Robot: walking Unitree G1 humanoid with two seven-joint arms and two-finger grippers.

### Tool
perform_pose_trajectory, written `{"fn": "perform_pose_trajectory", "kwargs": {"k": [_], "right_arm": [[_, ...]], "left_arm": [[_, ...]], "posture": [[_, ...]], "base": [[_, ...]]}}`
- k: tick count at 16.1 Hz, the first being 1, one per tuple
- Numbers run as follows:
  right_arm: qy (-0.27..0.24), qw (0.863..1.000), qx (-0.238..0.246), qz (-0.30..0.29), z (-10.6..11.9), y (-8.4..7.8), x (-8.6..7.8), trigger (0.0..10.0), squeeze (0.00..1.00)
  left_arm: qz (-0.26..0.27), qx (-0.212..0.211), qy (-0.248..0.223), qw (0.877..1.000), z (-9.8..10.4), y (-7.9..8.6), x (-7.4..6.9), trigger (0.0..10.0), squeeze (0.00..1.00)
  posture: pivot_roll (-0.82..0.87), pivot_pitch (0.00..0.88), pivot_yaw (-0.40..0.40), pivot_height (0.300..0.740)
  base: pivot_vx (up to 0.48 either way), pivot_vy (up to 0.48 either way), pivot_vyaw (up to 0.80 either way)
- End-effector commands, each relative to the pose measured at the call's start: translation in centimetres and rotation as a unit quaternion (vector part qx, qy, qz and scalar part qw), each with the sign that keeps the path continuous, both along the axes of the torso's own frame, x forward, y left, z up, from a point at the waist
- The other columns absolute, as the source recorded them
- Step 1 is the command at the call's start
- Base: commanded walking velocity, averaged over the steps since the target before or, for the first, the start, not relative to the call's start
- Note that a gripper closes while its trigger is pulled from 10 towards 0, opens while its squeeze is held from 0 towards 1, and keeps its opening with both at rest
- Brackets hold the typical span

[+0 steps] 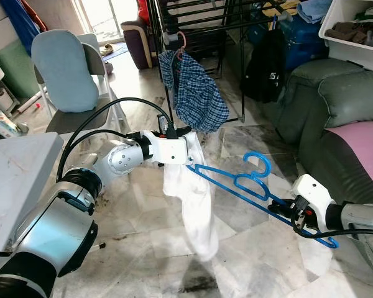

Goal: Hang hanger

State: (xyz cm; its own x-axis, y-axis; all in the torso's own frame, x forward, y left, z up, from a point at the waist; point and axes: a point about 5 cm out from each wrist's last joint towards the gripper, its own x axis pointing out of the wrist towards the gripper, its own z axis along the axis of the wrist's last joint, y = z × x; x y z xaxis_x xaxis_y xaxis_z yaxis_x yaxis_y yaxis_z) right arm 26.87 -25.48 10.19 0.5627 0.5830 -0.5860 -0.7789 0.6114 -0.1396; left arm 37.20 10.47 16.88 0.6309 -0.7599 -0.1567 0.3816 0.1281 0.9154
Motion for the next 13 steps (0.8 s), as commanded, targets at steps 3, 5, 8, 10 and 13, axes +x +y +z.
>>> {"fn": "perform_pose_trajectory", "kwargs": {"k": [3,5,8,10,13], "right_arm": [[-0.013,0.999,0.024,0.029,1.3,0.5,-0.2,10.0,0.0],[-0.026,0.999,0.03,0.03,2.0,0.4,0.0,10.0,0.0],[-0.022,0.998,0.036,0.043,2.6,0.4,-0.1,10.0,0.0],[-0.017,0.999,0.021,0.043,2.3,0.1,-0.1,10.0,0.0],[-0.008,0.999,-0.006,0.049,1.5,0.2,0.0,10.0,0.0]], "left_arm": [[0.025,0.002,-0.004,1.0,0.2,1.0,0.3,10.0,0.0],[0.033,0.014,-0.001,0.999,-0.3,1.2,0.3,10.0,0.0],[0.055,0.021,0.009,0.998,-1.2,1.6,0.3,10.0,0.0],[0.054,0.015,0.013,0.998,-1.4,1.6,0.2,10.0,0.0],[0.05,0.012,0.022,0.998,-1.4,1.6,0.1,10.0,0.0]], "posture": [[-0.19,0.0,0.144,0.74],[-0.19,0.0,0.144,0.74],[-0.2,0.0,0.141,0.74],[-0.2,0.0,0.135,0.74],[-0.19,0.0,0.131,0.74]], "base": [[0.0,0.0,0.0],[0.0,0.0,0.0],[0.0,0.0,0.0],[0.0,0.0,0.0],[0.0,0.0,0.0]]}}
